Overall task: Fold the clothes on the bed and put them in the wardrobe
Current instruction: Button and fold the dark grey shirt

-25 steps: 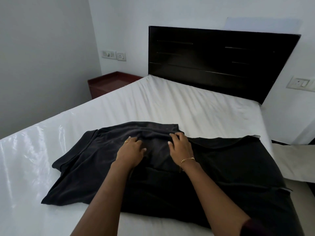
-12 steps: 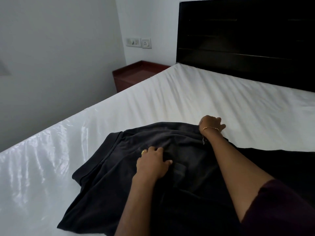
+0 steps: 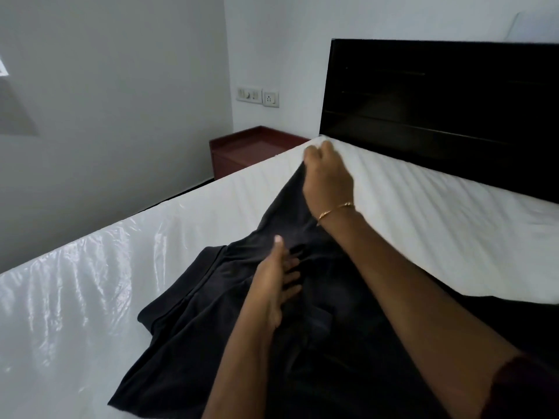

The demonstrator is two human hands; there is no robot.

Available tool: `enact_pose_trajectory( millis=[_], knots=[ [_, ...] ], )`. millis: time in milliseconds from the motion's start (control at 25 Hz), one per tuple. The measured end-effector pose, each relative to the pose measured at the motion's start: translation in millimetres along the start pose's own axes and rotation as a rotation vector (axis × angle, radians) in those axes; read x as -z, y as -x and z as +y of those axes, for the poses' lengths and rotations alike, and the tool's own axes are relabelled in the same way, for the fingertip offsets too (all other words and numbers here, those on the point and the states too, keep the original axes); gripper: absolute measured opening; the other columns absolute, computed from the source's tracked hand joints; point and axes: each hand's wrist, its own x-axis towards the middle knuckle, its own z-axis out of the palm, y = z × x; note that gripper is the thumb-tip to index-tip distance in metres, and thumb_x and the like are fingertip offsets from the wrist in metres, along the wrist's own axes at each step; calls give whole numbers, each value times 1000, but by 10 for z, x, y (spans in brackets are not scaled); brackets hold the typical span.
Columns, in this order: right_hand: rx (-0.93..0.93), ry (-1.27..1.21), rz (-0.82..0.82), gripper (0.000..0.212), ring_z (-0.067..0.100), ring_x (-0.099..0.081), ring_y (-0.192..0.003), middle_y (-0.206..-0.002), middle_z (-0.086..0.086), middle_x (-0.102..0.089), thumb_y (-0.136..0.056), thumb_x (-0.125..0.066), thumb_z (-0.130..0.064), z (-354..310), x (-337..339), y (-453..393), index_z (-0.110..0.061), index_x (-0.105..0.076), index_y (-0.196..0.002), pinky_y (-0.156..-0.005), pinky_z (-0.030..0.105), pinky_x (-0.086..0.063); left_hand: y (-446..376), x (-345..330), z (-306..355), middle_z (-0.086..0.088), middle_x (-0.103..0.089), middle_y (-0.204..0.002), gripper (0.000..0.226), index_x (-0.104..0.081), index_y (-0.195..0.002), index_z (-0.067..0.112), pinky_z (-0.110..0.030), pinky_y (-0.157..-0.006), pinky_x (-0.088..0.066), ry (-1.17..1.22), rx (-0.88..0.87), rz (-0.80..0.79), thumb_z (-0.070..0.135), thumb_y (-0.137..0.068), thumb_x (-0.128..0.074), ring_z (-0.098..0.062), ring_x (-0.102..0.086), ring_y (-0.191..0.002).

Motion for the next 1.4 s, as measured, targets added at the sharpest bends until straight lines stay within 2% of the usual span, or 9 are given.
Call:
enact_pose_trajectory(
  millis=[120,240,400,480,560,760,880,1000,1400],
  knots=[
    [141,-177,-541,33,47,-81,-121,-147,19,-72,-112,-76,-5,-586,391,834,-10,-79,-145,-95,58,-82,-37,210,89,-15,-75,-113,84,-72,-118,8,-48,-100,-49,402,153,-114,82,-89,-47,-33,-68,-107],
    [9,-375,-894,27,47,-82,-128,-142,22,-85,-122,-67,-22,-732,587,1573,-13,-85,-141,-100,50,-70,33,362,117,-9,-73,-81,37,-69,-91,8,-34,-74,-55,390,97,-13,45,-85,-69,-23,-71,-74],
    [-359,-418,-654,23,43,-83,-117,-123,15,-93,-122,-69,-26,-315,202,1720,-15,-88,-119,-106,55,-78,37,507,-26,-15,-71,-109,36,-64,-119,11,-37,-74,-52,-689,-111,527,18,-85,-70,-32,-68,-92],
    [-456,-427,-641,23,39,-82,-118,-124,12,-92,-120,-67,-19,-132,-166,1563,-15,-90,-116,-109,55,-78,69,534,-34,-6,-64,-108,32,-50,-116,27,-39,-71,-53,-1157,-140,460,18,-87,-58,-31,-65,-93],
    [-400,-427,-683,27,40,-79,-126,-131,14,-89,-120,-65,-14,-119,-547,1396,-12,-92,-119,-117,56,-76,65,552,13,-4,-61,-105,28,-51,-110,31,-38,-59,-57,-1352,-90,347,11,-90,-52,-26,-66,-81],
    [-214,-233,-789,34,44,-62,-150,-156,17,-70,-124,-76,-41,-621,-1308,1187,-17,-86,-145,-131,60,-72,40,617,116,-13,-66,-99,7,-67,-93,14,-38,-61,-65,-1254,20,266,10,-98,-63,-29,-72,-71],
    [-232,-116,-750,39,43,-62,-151,-160,16,-66,-111,-90,-20,-759,-1652,1023,-14,-84,-149,-129,60,-75,25,697,152,-10,-68,-91,11,-71,-85,14,-37,-58,-64,-1196,-40,262,10,-95,-68,-28,-70,-73],
    [-161,-96,-716,38,45,-72,-143,-149,19,-79,-109,-80,-2,-726,-1850,820,-10,-85,-146,-125,56,-79,39,753,188,-3,-70,-95,24,-78,-83,19,-30,-51,-58,-1159,-9,202,-2,-91,-68,-26,-70,-79],
    [134,-7,-777,40,44,-65,-145,-155,20,-70,-112,-69,6,-854,-2216,609,-1,-88,-146,-122,59,-77,-28,839,143,-1,-70,-100,18,-77,-88,19,-35,-72,-66,-1125,135,152,1,-89,-77,-22,-69,-85]
  ],
)
